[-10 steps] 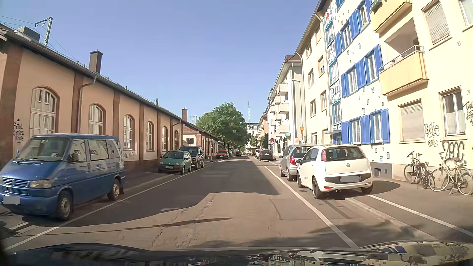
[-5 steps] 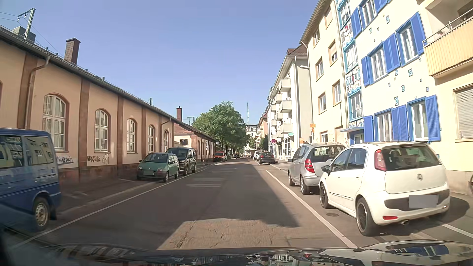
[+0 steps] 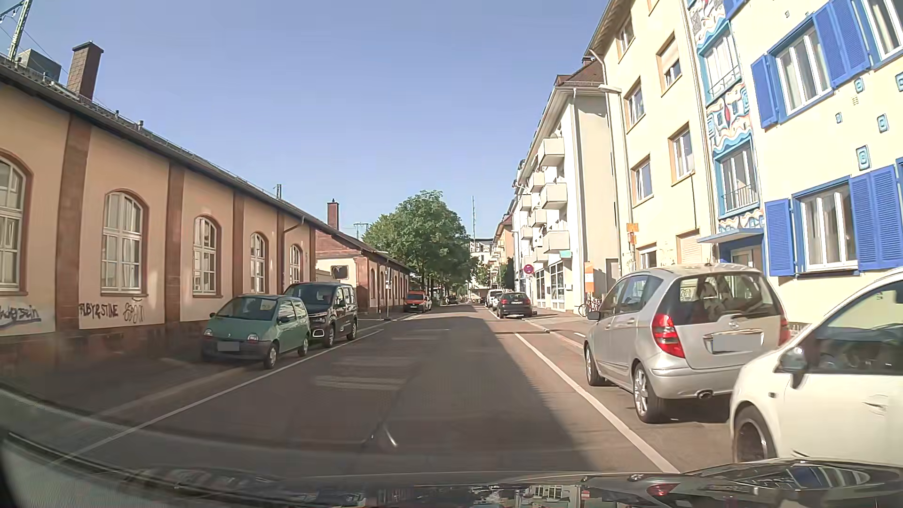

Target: Follow the waypoints while adhering to traffic rules and regulations

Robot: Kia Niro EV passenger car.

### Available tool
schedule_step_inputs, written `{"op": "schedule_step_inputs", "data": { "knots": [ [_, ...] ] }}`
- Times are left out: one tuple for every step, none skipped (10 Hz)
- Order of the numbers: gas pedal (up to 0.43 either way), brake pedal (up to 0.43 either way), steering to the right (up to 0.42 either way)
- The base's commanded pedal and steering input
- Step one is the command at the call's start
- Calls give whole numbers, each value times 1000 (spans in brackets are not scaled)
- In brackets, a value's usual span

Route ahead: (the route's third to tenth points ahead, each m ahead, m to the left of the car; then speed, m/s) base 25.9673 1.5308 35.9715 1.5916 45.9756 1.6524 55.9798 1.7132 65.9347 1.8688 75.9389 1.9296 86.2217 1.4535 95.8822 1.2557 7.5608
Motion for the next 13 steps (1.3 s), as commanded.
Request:
{"op": "schedule_step_inputs", "data": {
  "knots": [
    [98, 0, -4],
    [98, 0, -3],
    [98, 0, -4],
    [98, 0, -4],
    [98, 0, -4],
    [98, 0, -3],
    [98, 0, -4],
    [98, 0, -3],
    [98, 0, -3],
    [98, 0, -2],
    [98, 0, -2],
    [98, 0, -2],
    [98, 0, -1]
  ]
}}
